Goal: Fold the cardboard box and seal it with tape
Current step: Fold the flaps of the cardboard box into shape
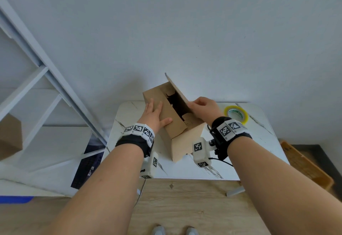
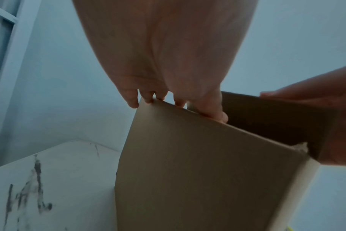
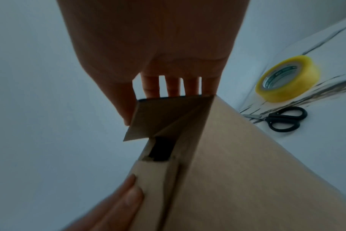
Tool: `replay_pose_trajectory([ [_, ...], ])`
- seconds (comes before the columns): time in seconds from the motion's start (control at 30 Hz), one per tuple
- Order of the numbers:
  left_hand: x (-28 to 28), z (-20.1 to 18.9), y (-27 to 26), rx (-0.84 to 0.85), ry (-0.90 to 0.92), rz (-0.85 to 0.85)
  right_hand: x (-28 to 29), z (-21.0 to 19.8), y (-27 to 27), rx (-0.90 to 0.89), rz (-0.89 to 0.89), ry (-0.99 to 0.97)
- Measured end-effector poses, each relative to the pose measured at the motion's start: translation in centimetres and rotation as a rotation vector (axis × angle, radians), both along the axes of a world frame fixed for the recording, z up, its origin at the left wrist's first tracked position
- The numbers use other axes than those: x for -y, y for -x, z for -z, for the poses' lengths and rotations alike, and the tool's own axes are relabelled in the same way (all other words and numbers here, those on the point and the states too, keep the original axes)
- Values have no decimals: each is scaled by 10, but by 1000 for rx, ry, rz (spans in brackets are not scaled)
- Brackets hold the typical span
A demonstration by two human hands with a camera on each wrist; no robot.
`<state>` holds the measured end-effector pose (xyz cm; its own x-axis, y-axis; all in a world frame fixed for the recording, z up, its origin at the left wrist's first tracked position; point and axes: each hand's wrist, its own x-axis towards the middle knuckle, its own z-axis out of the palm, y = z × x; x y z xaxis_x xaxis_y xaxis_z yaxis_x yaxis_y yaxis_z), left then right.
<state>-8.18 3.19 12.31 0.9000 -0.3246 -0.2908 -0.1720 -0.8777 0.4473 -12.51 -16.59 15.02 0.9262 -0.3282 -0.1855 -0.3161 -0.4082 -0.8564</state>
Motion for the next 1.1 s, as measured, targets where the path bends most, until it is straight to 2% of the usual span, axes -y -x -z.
replay_pose_trajectory([
  [0.23,1,1,0,29,-32,25,-18,26,-1,-2,-81,69],
  [0.43,0,7,0,177,-227,68,-16,35,0,-42,-56,176],
  [0.57,4,9,3,233,-288,65,-18,39,-6,-38,-26,205],
  [0.8,8,12,1,286,-275,55,-24,35,-5,-77,-54,408],
  [0.9,14,12,-1,294,-175,8,-28,30,-2,-56,-103,543],
  [1.0,10,9,-10,315,-72,-13,-28,29,3,-101,-191,559],
  [1.1,1,4,-21,344,-97,52,-24,31,7,-115,-233,536],
])
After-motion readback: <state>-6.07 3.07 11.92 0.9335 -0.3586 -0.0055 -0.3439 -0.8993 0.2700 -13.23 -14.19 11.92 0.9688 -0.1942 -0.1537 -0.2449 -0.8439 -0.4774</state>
